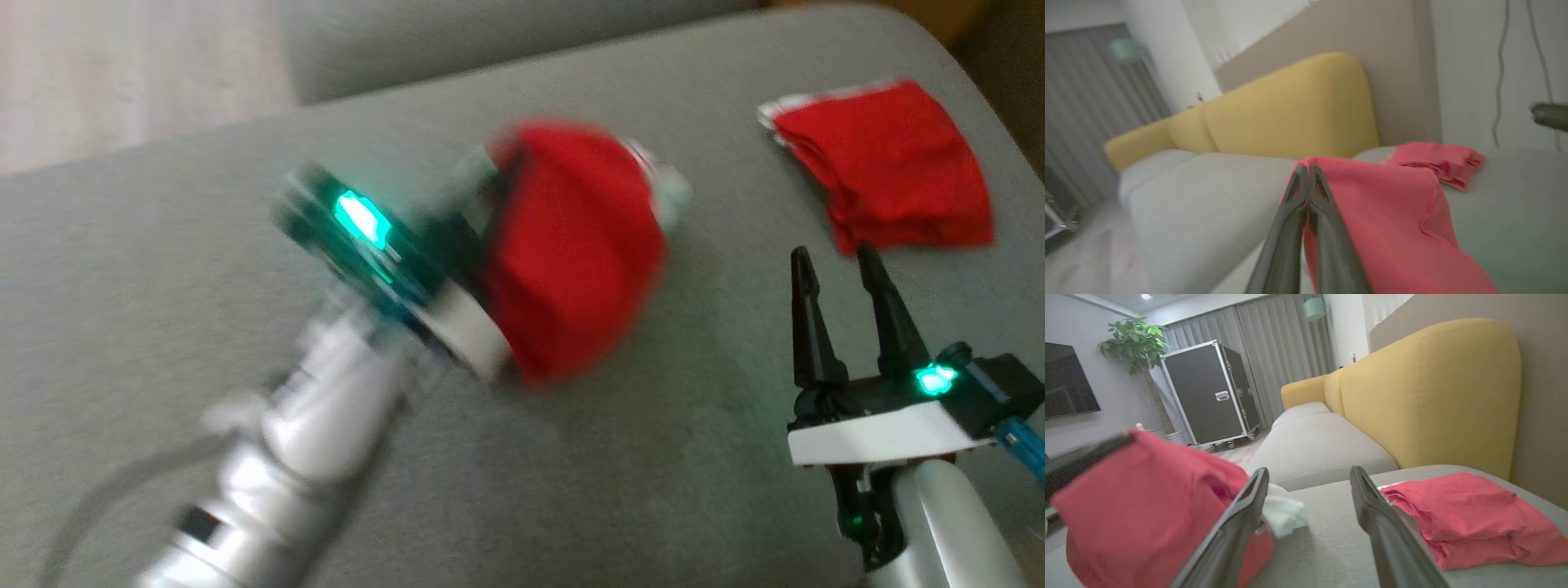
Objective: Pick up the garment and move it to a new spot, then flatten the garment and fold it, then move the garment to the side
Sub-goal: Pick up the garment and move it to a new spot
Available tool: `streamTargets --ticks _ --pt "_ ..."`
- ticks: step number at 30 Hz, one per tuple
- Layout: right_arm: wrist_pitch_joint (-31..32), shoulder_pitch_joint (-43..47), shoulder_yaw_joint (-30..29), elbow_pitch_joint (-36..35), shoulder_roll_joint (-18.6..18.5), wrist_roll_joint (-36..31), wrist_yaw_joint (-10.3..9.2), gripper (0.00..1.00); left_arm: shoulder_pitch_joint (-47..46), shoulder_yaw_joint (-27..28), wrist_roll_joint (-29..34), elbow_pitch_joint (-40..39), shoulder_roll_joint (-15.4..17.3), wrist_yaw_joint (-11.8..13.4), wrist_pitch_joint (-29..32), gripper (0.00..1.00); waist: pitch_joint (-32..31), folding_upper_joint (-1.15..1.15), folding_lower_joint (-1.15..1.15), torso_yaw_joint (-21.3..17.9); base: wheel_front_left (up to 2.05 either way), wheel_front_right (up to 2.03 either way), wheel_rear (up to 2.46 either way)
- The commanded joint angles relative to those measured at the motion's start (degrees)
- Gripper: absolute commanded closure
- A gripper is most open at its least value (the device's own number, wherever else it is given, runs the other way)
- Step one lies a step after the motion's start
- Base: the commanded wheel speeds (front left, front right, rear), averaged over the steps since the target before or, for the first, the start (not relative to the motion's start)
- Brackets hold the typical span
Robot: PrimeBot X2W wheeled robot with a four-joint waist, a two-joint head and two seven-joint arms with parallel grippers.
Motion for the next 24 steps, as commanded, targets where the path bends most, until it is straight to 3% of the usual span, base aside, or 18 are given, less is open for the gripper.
streamTargets --ticks 1,4,5,6,7,10,14,18,24 --pt "-0.2 -3.0 1.1 -2.0 0.4 0.4 0.37 0.00 -1.0 -0.2 1.1 0.6 -0.5 0.4 -1.9 1.00 6.1 0.00 0.00 -5.8 0.00 0.00 0.00" --pt "-0.2 -3.3 0.7 -1.5 0.8 0.4 0.37 0.00 2.2 -3.9 0.5 8.0 -4.2 0.2 -5.7 1.00 8.4 0.00 0.00 -6.8 0.00 0.00 0.00" --pt "-0.2 -3.3 0.6 -1.3 0.9 0.3 0.37 0.00 3.0 -4.8 -0.1 10.1 -4.9 0.3 -6.4 0.80 8.9 0.00 0.00 -7.0 0.00 0.00 0.00" --pt "-0.2 -3.3 0.3 -1.0 1.0 0.3 0.37 0.00 3.6 -5.6 -0.8 11.7 -5.3 0.6 -7.0 0.25 9.3 0.00 0.00 -7.0 0.00 0.00 0.00" --pt "-0.2 -3.3 0.1 -0.8 1.1 0.2 0.37 0.00 4.1 -6.7 -1.3 12.6 -5.5 0.7 -7.4 0.00 9.5 0.00 0.00 -6.8 0.00 0.00 0.00" --pt "-0.2 -2.9 0.0 -0.1 1.0 -0.2 0.37 0.00 5.6 -10.8 -5.3 9.6 -5.7 1.3 -7.8 0.00 8.7 0.00 0.00 -5.5 0.00 0.00 0.00" --pt "-0.2 -1.2 -1.0 1.0 0.6 -0.8 0.37 0.00 7.7 -12.0 -7.3 0.5 -5.7 5.2 -7.9 0.00 4.7 0.00 0.00 -2.1 0.00 0.00 0.00" --pt "-0.2 2.0 -2.4 2.2 0.2 -1.3 0.37 0.00 13.0 -7.3 -6.6 -6.8 -5.2 8.7 -7.9 0.00 -1.1 0.00 0.00 2.8 0.00 0.00 0.00" --pt "-0.2 6.6 -2.0 3.4 -1.3 -6.0 0.37 0.00 25.4 5.5 -6.7 -12.2 -0.2 13.1 -7.9 0.00 -7.4 0.00 0.00 9.0 0.00 0.00 0.00"
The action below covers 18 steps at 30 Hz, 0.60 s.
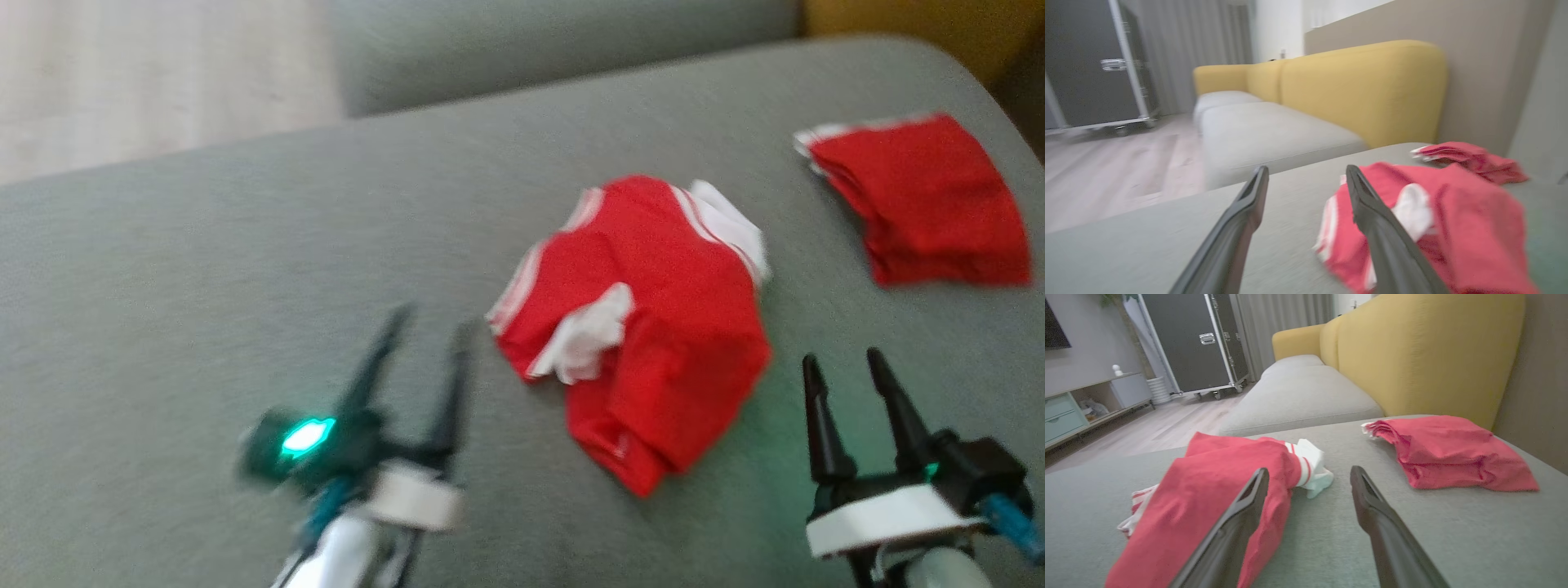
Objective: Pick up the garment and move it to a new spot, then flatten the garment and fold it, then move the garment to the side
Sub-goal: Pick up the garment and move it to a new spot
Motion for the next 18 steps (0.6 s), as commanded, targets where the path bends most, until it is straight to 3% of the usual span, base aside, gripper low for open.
streamTargets --ticks 1,5,8,12,18 --pt "-0.2 -1.0 1.7 -1.6 -0.8 -0.8 0.37 0.00 1.0 4.8 0.7 -2.7 1.2 1.6 -0.3 0.00 -6.3 0.00 0.02 6.6 0.00 0.00 0.00" --pt "-0.2 1.7 2.1 -0.9 -0.9 -2.8 0.37 0.00 10.3 12.9 2.0 -5.4 2.0 5.4 -0.3 0.00 -8.7 0.00 0.02 8.5 0.00 0.00 0.00" --pt "-0.2 3.2 1.4 -1.2 -0.5 -3.1 0.37 0.00 14.9 15.8 2.5 -7.0 1.5 6.1 -0.3 0.00 -9.6 0.00 0.02 9.3 0.00 0.00 0.00" --pt "-0.2 6.2 1.0 -2.3 0.0 -3.9 0.37 0.00 21.4 18.1 4.6 -8.9 0.3 4.2 -0.3 0.00 -10.4 0.00 0.02 10.6 0.00 0.00 0.00" --pt "-0.2 7.5 1.5 -3.5 0.1 -3.4 0.37 0.00 22.6 19.5 7.6 -9.3 -1.5 1.3 -0.3 0.00 -10.5 0.00 0.02 11.4 0.00 0.00 0.00"
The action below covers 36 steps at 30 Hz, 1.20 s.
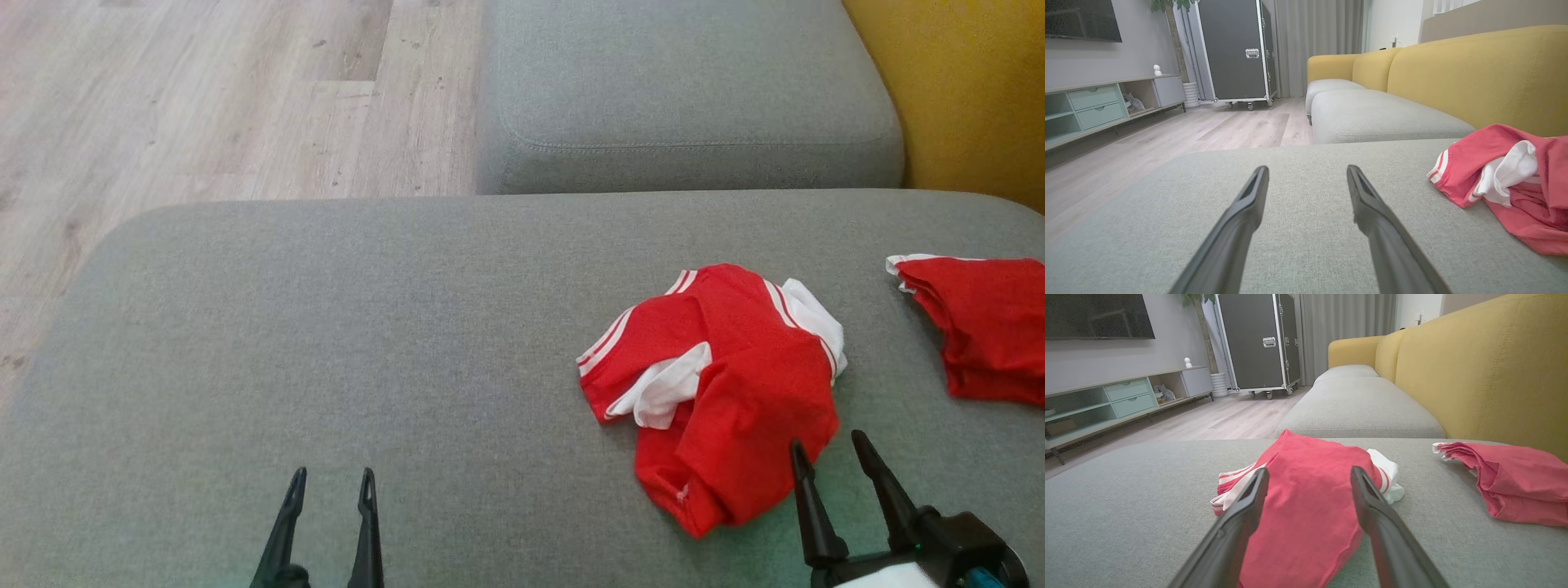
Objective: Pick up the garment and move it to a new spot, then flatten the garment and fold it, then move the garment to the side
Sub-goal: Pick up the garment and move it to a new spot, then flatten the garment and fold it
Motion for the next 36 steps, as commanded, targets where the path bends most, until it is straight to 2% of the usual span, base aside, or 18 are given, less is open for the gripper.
streamTargets --ticks 1,9,23,27,32,33,36 --pt "-0.2 -1.9 1.1 -1.9 -0.5 0.1 0.37 0.00 -3.5 2.5 0.8 -2.1 -0.7 -0.4 -0.3 0.00 0.0 -0.01 0.01 0.1 0.00 0.00 0.00" --pt "-0.2 -1.7 2.0 -1.8 -0.7 0.0 0.37 0.00 -2.8 4.4 2.8 -1.8 -2.3 -2.2 -0.3 0.00 -0.4 -0.01 0.01 0.0 0.00 0.00 0.00" --pt "-0.2 -1.9 3.0 -1.4 -1.0 0.3 0.37 0.00 -2.6 6.5 4.6 -1.6 -3.1 -3.9 -0.3 0.00 -0.5 -0.01 0.01 -1.0 0.00 0.00 0.00" --pt "-0.2 -2.8 3.7 -1.8 -1.7 0.3 0.37 0.00 -4.2 6.2 3.1 -0.3 -3.4 -5.5 -0.3 0.00 0.9 -0.01 0.01 -2.3 0.00 0.00 0.00" --pt "-0.2 -4.6 3.1 -3.1 -1.7 1.5 0.37 0.00 -9.4 3.7 -1.3 3.1 -3.8 -8.7 -0.3 0.00 3.5 -0.01 0.01 -5.4 0.00 0.00 0.00" --pt "-0.2 -4.6 3.1 -3.1 -1.7 1.5 0.37 0.00 -9.4 3.7 -1.3 3.1 -3.8 -8.7 -0.3 0.00 3.5 -0.01 0.01 -5.4 0.00 0.00 0.00" --pt "-0.2 -5.5 3.9 -3.9 -2.3 1.4 0.37 0.00 -14.5 -1.1 -4.2 7.2 -3.8 -9.9 -0.3 0.00 5.5 -0.01 0.01 -7.6 0.00 0.00 0.00"
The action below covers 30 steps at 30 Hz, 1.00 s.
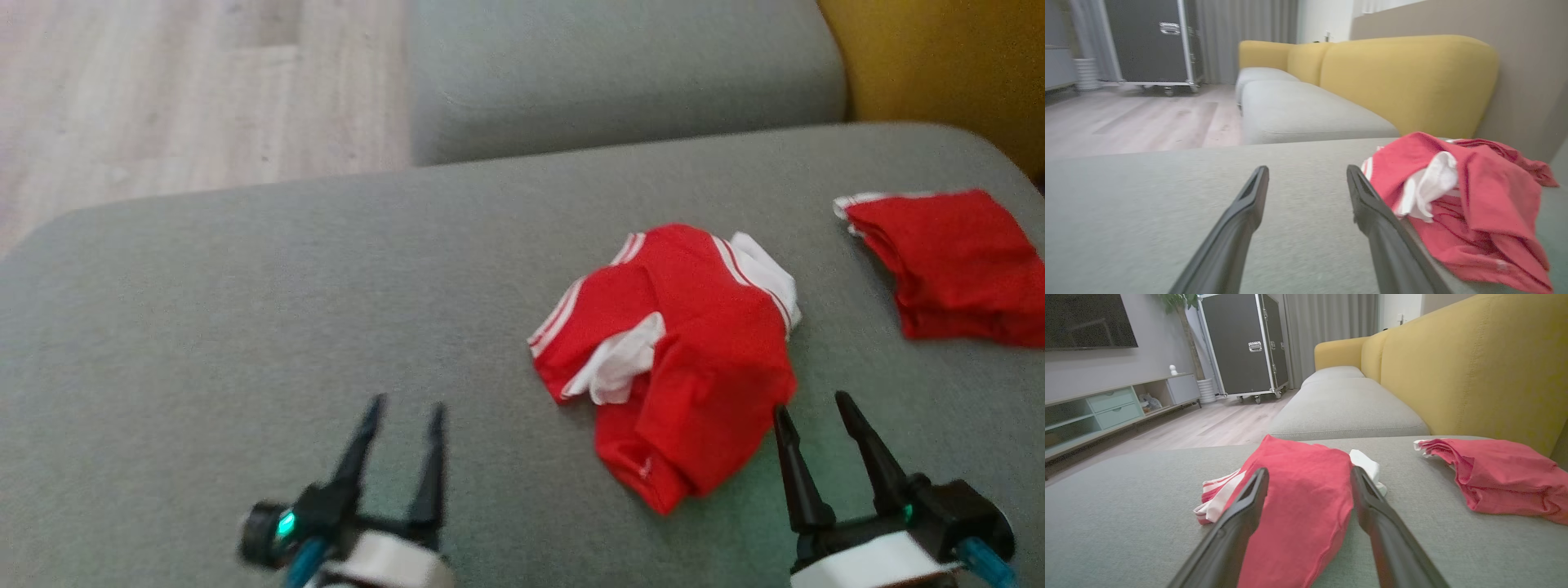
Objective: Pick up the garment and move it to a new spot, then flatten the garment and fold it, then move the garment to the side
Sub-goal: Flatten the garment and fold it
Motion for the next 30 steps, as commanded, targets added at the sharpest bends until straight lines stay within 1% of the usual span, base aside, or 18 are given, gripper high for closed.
streamTargets --ticks 1,3,7,11,13,16,18,19,21,22,23,24,27,29,30 --pt "-0.2 -3.1 1.6 -2.2 -1.7 -0.1 0.37 0.00 -4.9 -0.5 -1.0 0.8 -0.6 -0.2 -0.3 0.00 2.3 0.00 -0.01 -2.6 0.00 0.00 0.00" --pt "-0.2 -3.9 2.0 -2.6 -2.1 0.0 0.37 0.00 -9.0 -4.1 -3.5 5.8 -0.6 -0.3 0.1 0.00 4.0 0.00 -0.01 -4.1 0.00 0.00 0.00" --pt "-0.2 -6.3 2.4 -3.6 -2.7 0.0 0.37 0.00 -18.8 -10.9 -8.5 13.2 -0.6 -0.5 2.1 0.00 8.2 0.00 -0.01 -6.6 0.00 0.00 0.00" --pt "-0.2 -8.8 3.8 -3.5 -3.0 0.1 0.37 0.00 -26.7 -16.4 -13.9 19.3 -0.6 -1.5 3.4 0.00 11.7 0.00 -0.01 -9.7 0.00 0.00 0.00" --pt "-0.2 -9.9 4.2 -3.3 -3.0 0.2 0.37 0.00 -29.9 -18.4 -15.2 22.8 -0.6 -0.8 4.3 0.00 13.0 0.00 -0.01 -10.9 0.00 0.00 0.00" --pt "-0.2 -10.9 4.2 -3.2 -2.8 0.2 0.37 0.00 -33.8 -20.2 -16.5 28.2 -0.6 1.6 5.7 0.00 14.7 0.00 -0.01 -12.3 0.00 0.00 0.00" --pt "-0.2 -11.3 4.2 -3.0 -2.6 0.3 0.37 0.00 -35.7 -21.2 -17.5 31.6 -0.6 2.7 7.1 0.00 15.6 0.00 -0.01 -13.1 0.00 0.00 0.00" --pt "-0.2 -11.5 4.2 -3.0 -2.5 0.3 0.37 0.00 -36.4 -21.8 -17.9 33.0 -0.6 2.9 7.7 0.00 15.9 0.00 -0.01 -13.4 0.00 0.00 0.00" --pt "-0.2 -11.8 4.2 -2.8 -2.2 0.4 0.37 0.00 -37.5 -22.8 -19.2 34.6 -0.6 2.1 7.2 0.00 16.1 0.00 -0.01 -14.1 0.00 0.00 0.00" --pt "-0.2 -12.0 4.1 -2.6 -2.0 0.4 0.37 0.00 -37.7 -23.3 -20.1 35.0 -0.6 1.2 6.9 0.29 16.1 0.00 -0.01 -14.4 0.00 0.00 0.00" --pt "-0.2 -12.1 4.0 -2.5 -1.9 0.5 0.37 0.00 -37.9 -23.7 -20.9 35.2 -0.6 0.4 6.2 0.81 16.0 0.00 -0.01 -14.7 0.00 0.00 0.00" --pt "-0.2 -12.1 3.9 -2.4 -1.7 0.5 0.37 0.00 -38.1 -24.3 -21.7 35.2 -0.6 -0.6 5.6 1.00 15.8 0.00 -0.01 -15.0 0.00 0.00 0.00" --pt "-0.2 -12.0 3.9 -2.1 -1.2 0.5 0.37 0.00 -38.8 -25.6 -25.1 33.7 -0.6 -3.7 4.2 1.00 14.7 0.00 -0.01 -15.8 0.00 0.00 0.00" --pt "-0.2 -11.8 4.1 -1.8 -0.9 0.5 0.37 0.00 -39.8 -27.0 -28.0 30.7 -0.6 -6.2 3.6 1.00 13.8 0.00 -0.01 -16.4 0.00 0.00 0.00" --pt "-0.2 -11.8 4.2 -1.7 -0.8 0.5 0.37 0.00 -40.7 -27.7 -29.5 28.9 -0.6 -7.0 3.3 1.00 13.3 0.00 -0.01 -16.6 0.00 0.00 0.00"
